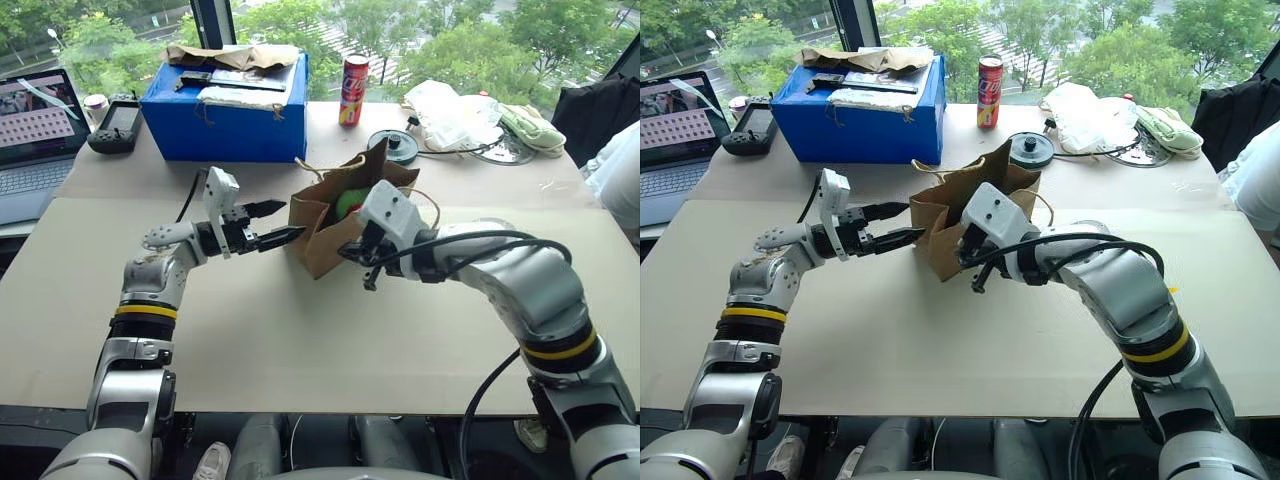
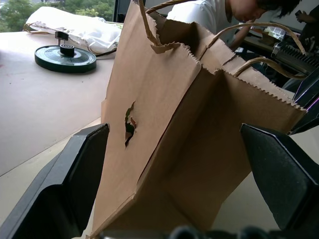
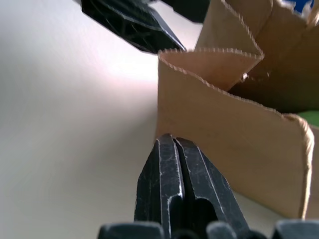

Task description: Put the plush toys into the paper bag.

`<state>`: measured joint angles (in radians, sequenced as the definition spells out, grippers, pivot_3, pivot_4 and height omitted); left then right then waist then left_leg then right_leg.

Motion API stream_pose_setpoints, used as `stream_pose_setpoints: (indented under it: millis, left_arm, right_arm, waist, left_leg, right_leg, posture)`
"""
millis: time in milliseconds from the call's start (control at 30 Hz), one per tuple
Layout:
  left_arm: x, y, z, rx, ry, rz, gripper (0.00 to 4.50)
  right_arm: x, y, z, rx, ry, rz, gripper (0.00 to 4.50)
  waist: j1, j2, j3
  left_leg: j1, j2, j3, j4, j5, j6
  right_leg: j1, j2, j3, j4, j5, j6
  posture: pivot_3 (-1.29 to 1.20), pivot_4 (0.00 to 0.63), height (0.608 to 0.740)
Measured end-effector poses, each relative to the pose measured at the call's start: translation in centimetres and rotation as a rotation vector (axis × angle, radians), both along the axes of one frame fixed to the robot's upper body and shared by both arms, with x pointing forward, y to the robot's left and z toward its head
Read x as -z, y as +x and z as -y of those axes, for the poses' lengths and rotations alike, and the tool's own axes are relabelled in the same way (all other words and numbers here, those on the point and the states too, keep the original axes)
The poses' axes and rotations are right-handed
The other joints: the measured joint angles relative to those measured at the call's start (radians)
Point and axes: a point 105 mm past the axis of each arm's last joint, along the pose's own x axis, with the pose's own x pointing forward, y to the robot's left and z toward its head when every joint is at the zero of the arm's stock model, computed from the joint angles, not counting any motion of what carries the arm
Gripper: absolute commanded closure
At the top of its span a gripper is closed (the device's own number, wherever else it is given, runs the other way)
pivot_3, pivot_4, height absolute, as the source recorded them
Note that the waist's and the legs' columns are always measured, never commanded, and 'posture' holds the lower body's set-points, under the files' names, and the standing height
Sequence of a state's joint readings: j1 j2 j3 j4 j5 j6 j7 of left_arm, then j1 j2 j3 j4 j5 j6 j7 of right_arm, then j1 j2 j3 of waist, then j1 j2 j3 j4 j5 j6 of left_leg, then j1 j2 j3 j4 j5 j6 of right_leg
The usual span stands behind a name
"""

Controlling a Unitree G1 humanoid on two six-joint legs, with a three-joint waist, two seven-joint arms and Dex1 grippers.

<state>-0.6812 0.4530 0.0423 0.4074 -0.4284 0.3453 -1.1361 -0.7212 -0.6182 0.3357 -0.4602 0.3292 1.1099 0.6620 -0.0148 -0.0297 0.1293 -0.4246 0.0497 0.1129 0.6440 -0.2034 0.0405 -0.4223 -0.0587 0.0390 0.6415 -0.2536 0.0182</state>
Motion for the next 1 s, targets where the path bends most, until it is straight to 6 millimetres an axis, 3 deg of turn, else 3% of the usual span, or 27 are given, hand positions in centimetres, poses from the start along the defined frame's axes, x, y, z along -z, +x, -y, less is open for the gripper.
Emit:
stream_pose_setpoints:
  millis: [100, 333, 700, 867, 1000]
  left_arm:
    - [-0.3, 0.2, 0.0, 0.011, 0.007, 0.014, 0.00]
    - [0.1, -0.1, 1.1, 0.070, 0.078, 0.069, 0.00]
    - [2.1, -0.2, 3.6, 0.083, 0.205, 0.191, 0.00]
    - [3.5, 0.8, 4.0, 0.002, 0.212, 0.198, 0.00]
    - [3.3, 1.5, 4.4, -0.062, 0.164, 0.208, 0.00]
  right_arm:
    - [0.6, 1.1, 0.2, 0.047, -0.026, 0.011, 4.47]
    - [-1.3, 3.6, -0.9, 0.137, 0.037, 0.079, 4.47]
    - [-2.2, 4.0, -2.6, 0.157, 0.117, 0.087, 4.47]
    - [-2.0, 4.0, -2.9, 0.163, 0.122, 0.076, 4.47]
    - [-2.0, 4.1, -2.7, 0.174, 0.117, 0.072, 4.47]
  waist:
    - [0.001, 0.000, 0.000]
    - [0.001, 0.000, 0.000]
    - [0.003, 0.000, 0.000]
    - [0.001, 0.000, 0.000]
    - [0.001, 0.000, 0.000]
  left_leg:
    - [0.000, 0.000, 0.000, 0.000, 0.000, 0.000]
    - [-0.001, 0.000, 0.000, 0.000, 0.000, 0.000]
    - [-0.001, 0.000, 0.000, 0.000, 0.000, 0.000]
    - [-0.001, 0.000, 0.000, 0.000, 0.000, 0.000]
    - [-0.001, 0.000, 0.000, 0.000, 0.000, 0.000]
  right_leg:
    - [0.000, 0.000, 0.000, 0.000, 0.000, 0.000]
    - [0.000, 0.000, 0.000, 0.000, 0.000, 0.000]
    - [0.000, 0.000, 0.000, 0.000, 0.000, 0.000]
    - [0.000, 0.000, 0.000, 0.000, 0.000, 0.000]
    - [0.000, 0.000, 0.000, 0.000, 0.000, 0.000]
  posture:
    - [0.00, 0.150, 0.739]
    - [0.00, 0.150, 0.739]
    - [0.00, 0.150, 0.739]
    - [0.00, 0.150, 0.739]
    - [0.00, 0.150, 0.739]
